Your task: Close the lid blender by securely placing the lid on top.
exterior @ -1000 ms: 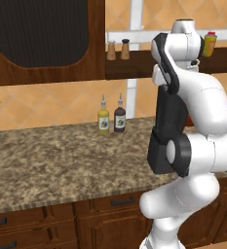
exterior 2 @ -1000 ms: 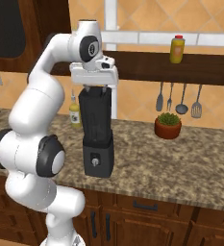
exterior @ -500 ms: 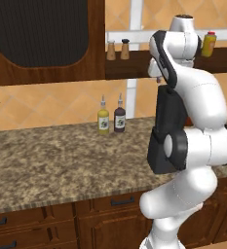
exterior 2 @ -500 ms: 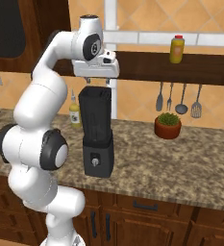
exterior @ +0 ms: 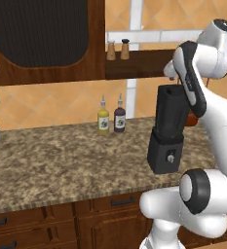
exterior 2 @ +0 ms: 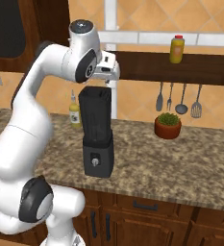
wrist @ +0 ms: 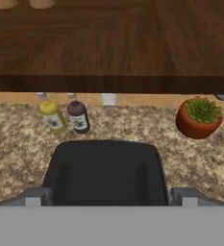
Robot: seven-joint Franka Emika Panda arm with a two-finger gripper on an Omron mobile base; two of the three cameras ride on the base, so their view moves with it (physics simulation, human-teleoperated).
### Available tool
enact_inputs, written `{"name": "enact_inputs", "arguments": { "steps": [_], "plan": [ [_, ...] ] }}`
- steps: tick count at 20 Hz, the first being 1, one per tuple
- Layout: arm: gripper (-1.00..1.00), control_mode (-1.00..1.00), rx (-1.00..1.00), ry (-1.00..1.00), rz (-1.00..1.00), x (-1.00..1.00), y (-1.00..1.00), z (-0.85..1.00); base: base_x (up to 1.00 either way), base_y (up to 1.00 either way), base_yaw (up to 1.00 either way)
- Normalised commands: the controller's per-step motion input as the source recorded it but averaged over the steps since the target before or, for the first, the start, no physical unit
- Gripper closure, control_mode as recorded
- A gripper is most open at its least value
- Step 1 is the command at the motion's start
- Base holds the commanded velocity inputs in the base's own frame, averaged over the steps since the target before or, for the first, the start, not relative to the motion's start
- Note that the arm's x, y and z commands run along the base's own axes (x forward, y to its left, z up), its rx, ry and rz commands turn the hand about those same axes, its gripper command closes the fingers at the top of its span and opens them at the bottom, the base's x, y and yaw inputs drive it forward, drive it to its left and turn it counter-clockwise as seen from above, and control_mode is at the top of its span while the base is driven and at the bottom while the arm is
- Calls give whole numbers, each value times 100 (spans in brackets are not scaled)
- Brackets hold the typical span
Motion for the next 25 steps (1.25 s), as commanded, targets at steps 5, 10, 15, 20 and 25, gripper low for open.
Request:
{"name": "enact_inputs", "arguments": {
  "steps": [5, 10, 15, 20, 25],
  "plan": [
    [-100, -100, 0, -27, 0, -100, -80, -23, 0, 0, 0],
    [-100, -100, 0, -5, 0, -100, -84, -90, 0, 0, 0],
    [-100, -100, -1, 4, 0, -100, -58, -21, 0, 0, 0],
    [-100, -100, 10, -43, -2, -72, -24, 66, 0, 0, 0],
    [-100, -100, 0, -2, 0, -3, 0, 0, 0, 0, 0]
  ]
}}
